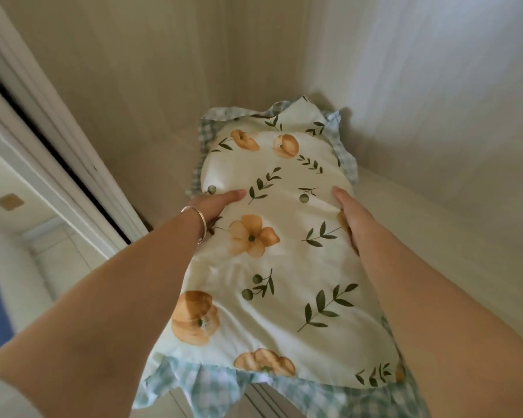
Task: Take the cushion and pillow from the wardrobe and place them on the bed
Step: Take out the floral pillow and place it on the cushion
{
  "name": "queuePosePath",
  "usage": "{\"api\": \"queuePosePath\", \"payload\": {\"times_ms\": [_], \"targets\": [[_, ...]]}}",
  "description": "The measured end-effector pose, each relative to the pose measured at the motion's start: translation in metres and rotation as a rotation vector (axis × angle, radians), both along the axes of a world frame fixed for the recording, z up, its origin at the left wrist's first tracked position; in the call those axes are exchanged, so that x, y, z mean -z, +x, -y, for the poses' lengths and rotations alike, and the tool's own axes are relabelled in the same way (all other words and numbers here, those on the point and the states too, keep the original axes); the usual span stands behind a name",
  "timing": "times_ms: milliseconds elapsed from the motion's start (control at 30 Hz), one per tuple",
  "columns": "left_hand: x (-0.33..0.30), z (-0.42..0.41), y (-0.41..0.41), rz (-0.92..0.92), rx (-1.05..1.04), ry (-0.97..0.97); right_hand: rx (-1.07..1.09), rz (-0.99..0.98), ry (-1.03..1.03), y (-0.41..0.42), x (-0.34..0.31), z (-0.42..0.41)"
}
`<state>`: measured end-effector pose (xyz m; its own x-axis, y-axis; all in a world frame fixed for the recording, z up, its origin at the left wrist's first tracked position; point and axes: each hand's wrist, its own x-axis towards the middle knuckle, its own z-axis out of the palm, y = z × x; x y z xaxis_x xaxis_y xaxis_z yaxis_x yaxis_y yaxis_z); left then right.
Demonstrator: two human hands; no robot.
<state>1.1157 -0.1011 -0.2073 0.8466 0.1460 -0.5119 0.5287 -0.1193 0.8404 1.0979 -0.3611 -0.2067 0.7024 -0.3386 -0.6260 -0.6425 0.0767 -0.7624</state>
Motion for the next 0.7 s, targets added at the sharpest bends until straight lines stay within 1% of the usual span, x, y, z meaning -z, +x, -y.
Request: {"api": "queuePosePath", "payload": {"times_ms": [133, 267, 333, 433, 533, 600, 700], "targets": [[-0.017, -0.002, -0.030, 0.062, -0.082, -0.027, -0.056, 0.037, 0.017, -0.014, -0.009, -0.004], [-0.050, -0.005, -0.059, 0.106, -0.155, -0.059, 0.024, 0.138, 0.002, -0.038, -0.017, -0.009], [-0.066, -0.009, -0.072, 0.171, -0.165, -0.055, 0.076, 0.210, -0.014, -0.055, -0.026, -0.014], [-0.089, -0.015, -0.096, 0.292, -0.144, -0.027, 0.144, 0.329, -0.023, -0.086, -0.042, -0.020], [-0.098, -0.022, -0.126, 0.381, -0.096, -0.061, 0.229, 0.479, -0.056, -0.123, -0.058, -0.025], [-0.103, -0.026, -0.145, 0.455, -0.052, -0.082, 0.277, 0.535, -0.076, -0.147, -0.069, -0.029], [-0.112, -0.030, -0.176, 0.518, 0.004, -0.077, 0.333, 0.588, -0.122, -0.183, -0.078, -0.038]]}}
